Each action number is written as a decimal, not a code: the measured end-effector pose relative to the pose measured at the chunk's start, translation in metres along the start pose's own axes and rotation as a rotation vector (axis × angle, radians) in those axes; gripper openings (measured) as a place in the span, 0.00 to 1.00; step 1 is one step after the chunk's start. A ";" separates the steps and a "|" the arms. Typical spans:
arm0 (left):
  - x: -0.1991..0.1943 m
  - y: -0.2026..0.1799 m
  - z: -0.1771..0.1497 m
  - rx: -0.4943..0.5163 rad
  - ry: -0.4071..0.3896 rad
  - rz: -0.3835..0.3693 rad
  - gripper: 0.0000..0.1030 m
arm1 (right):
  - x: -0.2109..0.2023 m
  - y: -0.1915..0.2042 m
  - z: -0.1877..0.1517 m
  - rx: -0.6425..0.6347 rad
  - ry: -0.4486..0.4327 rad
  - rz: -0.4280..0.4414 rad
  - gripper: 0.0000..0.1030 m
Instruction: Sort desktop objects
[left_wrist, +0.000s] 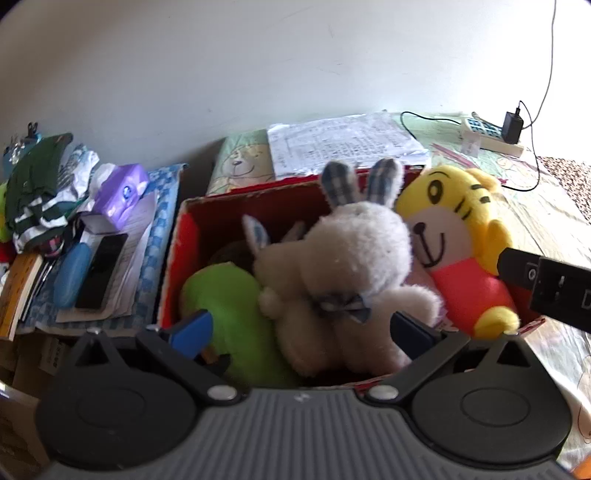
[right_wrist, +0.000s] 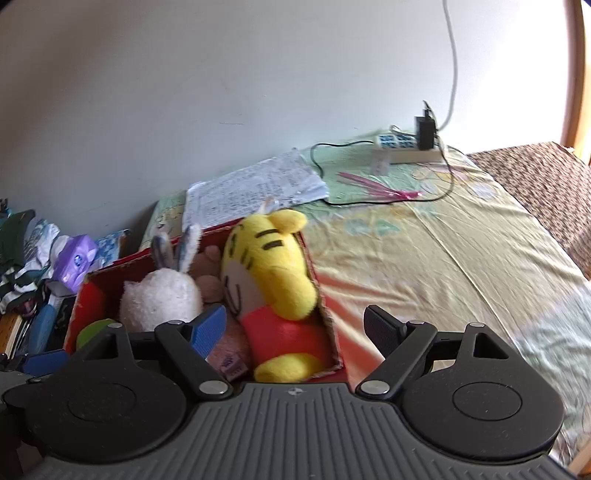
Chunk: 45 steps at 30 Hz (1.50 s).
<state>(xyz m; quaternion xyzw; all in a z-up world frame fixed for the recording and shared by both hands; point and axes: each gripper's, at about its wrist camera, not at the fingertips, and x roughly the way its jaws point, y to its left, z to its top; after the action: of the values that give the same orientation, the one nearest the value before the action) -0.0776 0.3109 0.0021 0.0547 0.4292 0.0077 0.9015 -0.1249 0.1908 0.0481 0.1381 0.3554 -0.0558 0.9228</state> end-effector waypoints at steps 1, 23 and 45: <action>0.001 -0.002 0.000 0.007 0.001 -0.005 0.99 | -0.001 -0.001 -0.001 0.005 0.000 -0.006 0.82; 0.012 0.034 0.000 -0.081 0.023 0.044 0.99 | 0.019 0.048 0.000 -0.120 0.039 0.084 0.82; 0.009 0.022 -0.014 -0.099 0.105 0.008 0.99 | 0.018 0.048 -0.002 -0.233 0.127 0.123 0.82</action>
<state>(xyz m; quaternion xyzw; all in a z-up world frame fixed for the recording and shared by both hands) -0.0821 0.3343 -0.0108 0.0114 0.4747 0.0351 0.8794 -0.1034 0.2373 0.0454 0.0549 0.4078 0.0511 0.9100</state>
